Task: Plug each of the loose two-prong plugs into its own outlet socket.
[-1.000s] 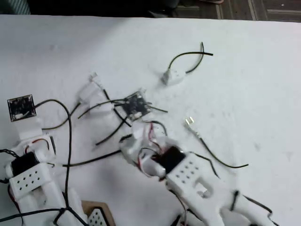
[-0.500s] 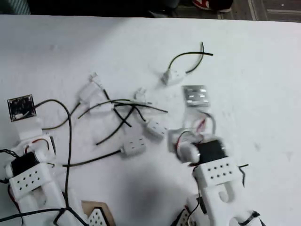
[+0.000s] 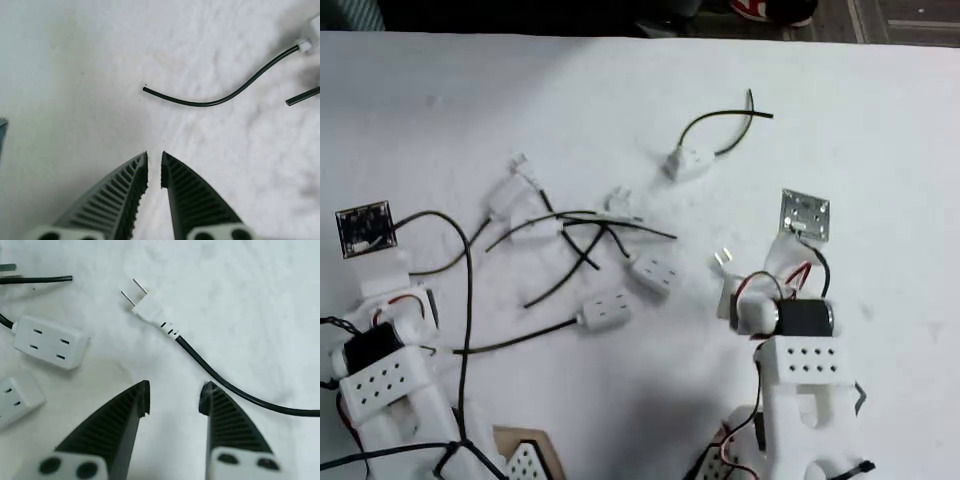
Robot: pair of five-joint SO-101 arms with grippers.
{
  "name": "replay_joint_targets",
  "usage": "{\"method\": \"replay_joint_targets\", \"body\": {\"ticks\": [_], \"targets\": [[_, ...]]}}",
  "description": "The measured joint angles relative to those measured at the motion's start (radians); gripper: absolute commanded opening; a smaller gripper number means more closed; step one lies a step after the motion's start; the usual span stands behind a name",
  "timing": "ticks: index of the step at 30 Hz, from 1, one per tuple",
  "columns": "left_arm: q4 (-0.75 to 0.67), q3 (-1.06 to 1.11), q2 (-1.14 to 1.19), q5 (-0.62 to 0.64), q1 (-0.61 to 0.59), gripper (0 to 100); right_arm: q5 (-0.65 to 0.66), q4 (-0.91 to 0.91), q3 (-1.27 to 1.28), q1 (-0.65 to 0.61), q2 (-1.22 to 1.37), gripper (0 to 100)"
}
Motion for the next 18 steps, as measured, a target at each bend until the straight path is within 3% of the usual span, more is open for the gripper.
{"method": "replay_joint_targets", "body": {"ticks": [13, 18], "targets": [[0.0, 0.0, 0.0, 0.0, 0.0, 7, 0.101, -0.247, 0.13, -0.006, 0.0, 17.0], [0.0, 0.0, 0.0, 0.0, 0.0, 7, 0.103, -0.258, 0.137, -0.103, 0.017, 17.0]]}}
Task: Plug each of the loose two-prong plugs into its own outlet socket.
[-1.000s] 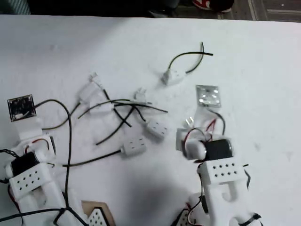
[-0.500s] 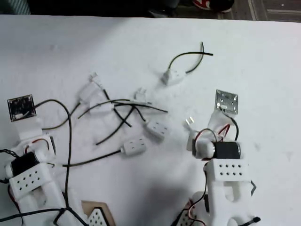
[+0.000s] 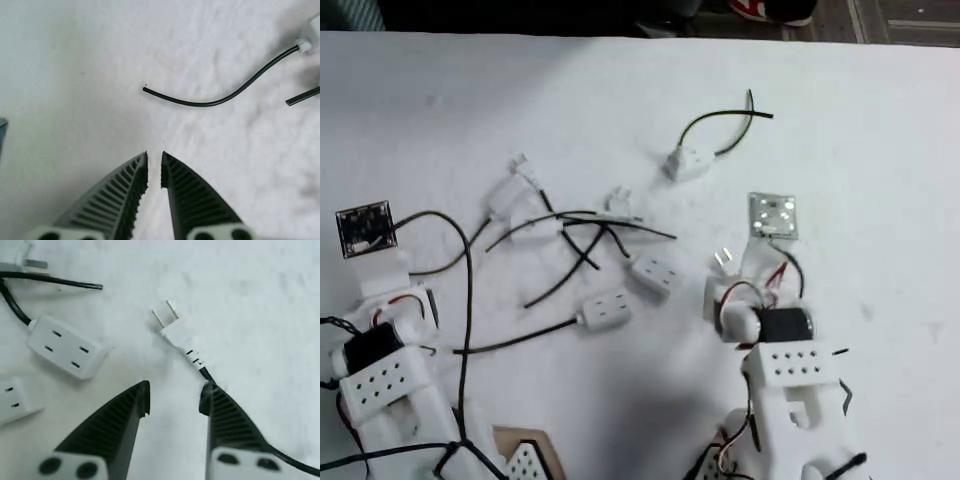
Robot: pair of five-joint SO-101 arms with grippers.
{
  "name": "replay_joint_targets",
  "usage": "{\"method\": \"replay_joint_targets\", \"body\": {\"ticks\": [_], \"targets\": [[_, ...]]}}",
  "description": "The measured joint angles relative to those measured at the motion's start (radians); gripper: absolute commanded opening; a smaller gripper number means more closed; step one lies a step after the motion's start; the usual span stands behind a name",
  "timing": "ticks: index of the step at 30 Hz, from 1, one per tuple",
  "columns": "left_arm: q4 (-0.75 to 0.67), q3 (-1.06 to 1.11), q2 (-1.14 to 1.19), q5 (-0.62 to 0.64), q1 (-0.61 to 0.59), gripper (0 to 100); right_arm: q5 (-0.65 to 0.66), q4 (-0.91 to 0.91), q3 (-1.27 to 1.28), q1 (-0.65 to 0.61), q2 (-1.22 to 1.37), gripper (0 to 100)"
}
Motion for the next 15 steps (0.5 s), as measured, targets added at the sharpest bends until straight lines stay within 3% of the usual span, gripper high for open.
{"method": "replay_joint_targets", "body": {"ticks": [15], "targets": [[0.0, 0.0, 0.0, 0.0, 0.0, 7, 0.068, -0.25, -0.144, -0.002, 0.526, 17.0]]}}
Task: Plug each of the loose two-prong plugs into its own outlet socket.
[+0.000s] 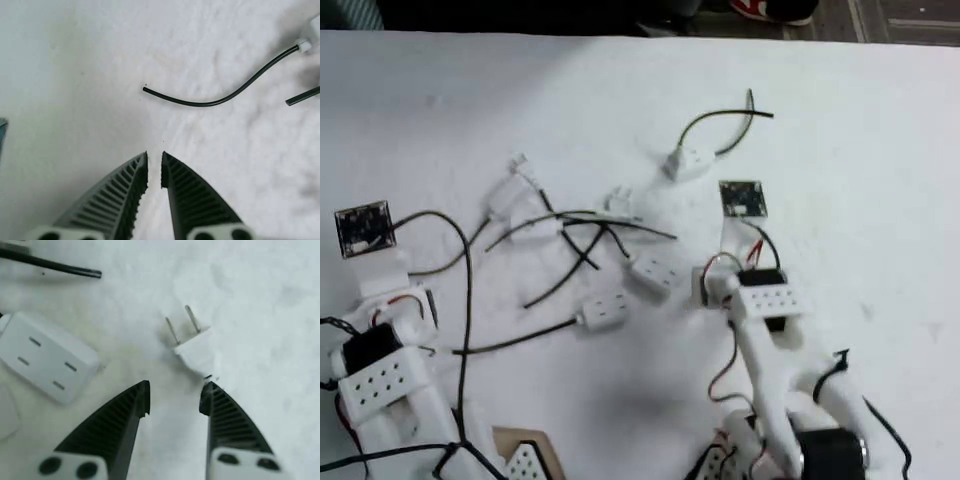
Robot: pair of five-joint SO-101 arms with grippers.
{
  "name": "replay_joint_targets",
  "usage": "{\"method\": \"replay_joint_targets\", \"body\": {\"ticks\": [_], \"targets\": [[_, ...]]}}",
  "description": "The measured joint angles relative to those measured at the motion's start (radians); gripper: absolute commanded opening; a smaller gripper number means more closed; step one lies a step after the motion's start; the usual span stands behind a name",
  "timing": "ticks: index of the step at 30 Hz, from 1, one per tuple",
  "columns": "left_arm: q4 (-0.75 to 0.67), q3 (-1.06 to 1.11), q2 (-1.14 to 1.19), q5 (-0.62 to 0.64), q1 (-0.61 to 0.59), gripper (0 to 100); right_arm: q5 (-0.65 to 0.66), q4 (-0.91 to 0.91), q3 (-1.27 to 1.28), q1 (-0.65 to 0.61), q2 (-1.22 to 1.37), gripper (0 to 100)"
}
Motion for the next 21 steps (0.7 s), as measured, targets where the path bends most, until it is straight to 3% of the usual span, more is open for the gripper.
{"method": "replay_joint_targets", "body": {"ticks": [3, 8, 15, 21], "targets": [[0.0, 0.0, 0.0, 0.0, 0.0, 7, 0.041, -0.061, -0.018, 0.025, 0.064, 15.9], [0.0, 0.0, 0.0, 0.0, 0.0, 7, 0.114, -0.144, -0.028, 0.081, 0.124, 0.9], [0.0, 0.0, 0.0, 0.0, 0.037, 7, 0.199, -0.199, -0.028, 0.16, 0.157, 3.0], [0.0, 0.0, 0.0, 0.0, 0.037, 7, 0.204, -0.201, -0.057, 0.183, 0.158, 14.9]]}}
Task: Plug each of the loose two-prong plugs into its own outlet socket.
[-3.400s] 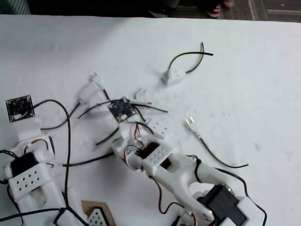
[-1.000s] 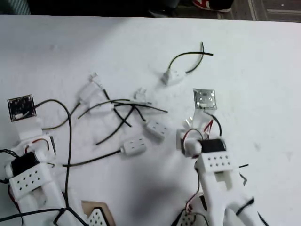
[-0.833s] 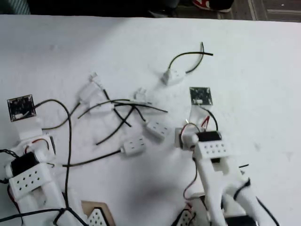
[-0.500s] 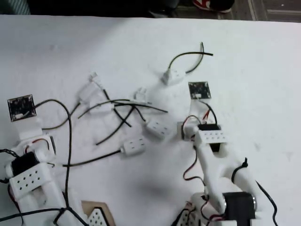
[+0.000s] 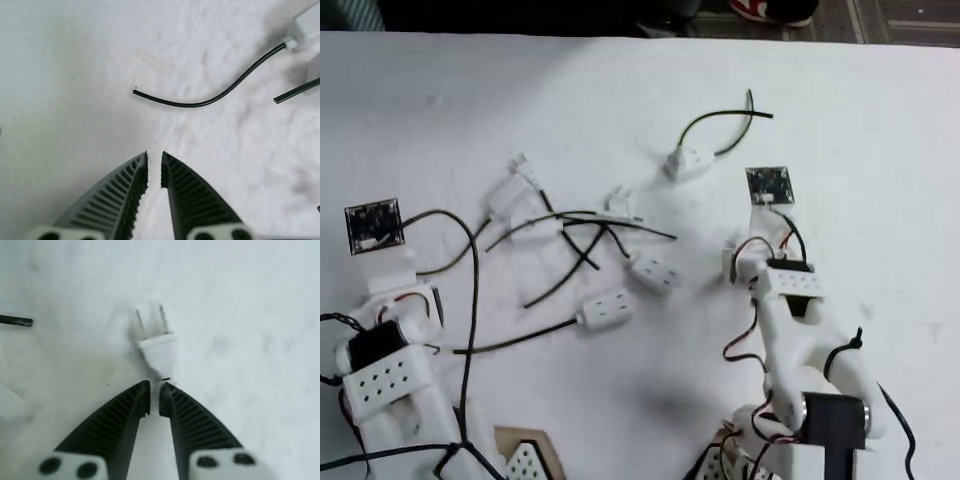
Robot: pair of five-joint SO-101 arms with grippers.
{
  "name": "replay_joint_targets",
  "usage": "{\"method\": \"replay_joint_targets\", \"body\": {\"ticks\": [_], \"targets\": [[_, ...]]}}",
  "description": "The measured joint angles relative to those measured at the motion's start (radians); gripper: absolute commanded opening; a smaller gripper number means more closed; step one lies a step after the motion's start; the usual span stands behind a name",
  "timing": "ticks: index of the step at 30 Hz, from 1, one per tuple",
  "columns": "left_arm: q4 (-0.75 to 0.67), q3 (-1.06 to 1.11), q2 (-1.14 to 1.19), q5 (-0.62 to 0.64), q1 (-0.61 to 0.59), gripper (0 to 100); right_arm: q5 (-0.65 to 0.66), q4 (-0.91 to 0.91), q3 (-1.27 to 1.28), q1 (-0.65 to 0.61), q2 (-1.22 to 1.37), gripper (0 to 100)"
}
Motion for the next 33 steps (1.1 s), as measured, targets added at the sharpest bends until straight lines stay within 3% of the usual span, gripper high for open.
{"method": "replay_joint_targets", "body": {"ticks": [20, 26, 31, 33], "targets": [[0.0, 0.0, 0.0, 0.0, 0.0, 7, 0.008, 0.051, -0.017, 0.044, -0.103, 15.9], [0.0, 0.0, 0.0, -0.002, 0.0, 7, 0.144, 0.212, -0.017, 0.15, -0.258, 15.5], [0.0, 0.0, 0.0, -0.02, 0.0, 7, 0.249, 0.278, -0.017, 0.265, -0.265, 0.7], [0.0, 0.0, 0.0, -0.021, 0.0, 7, 0.293, 0.284, -0.017, 0.295, -0.235, 3.7]]}}
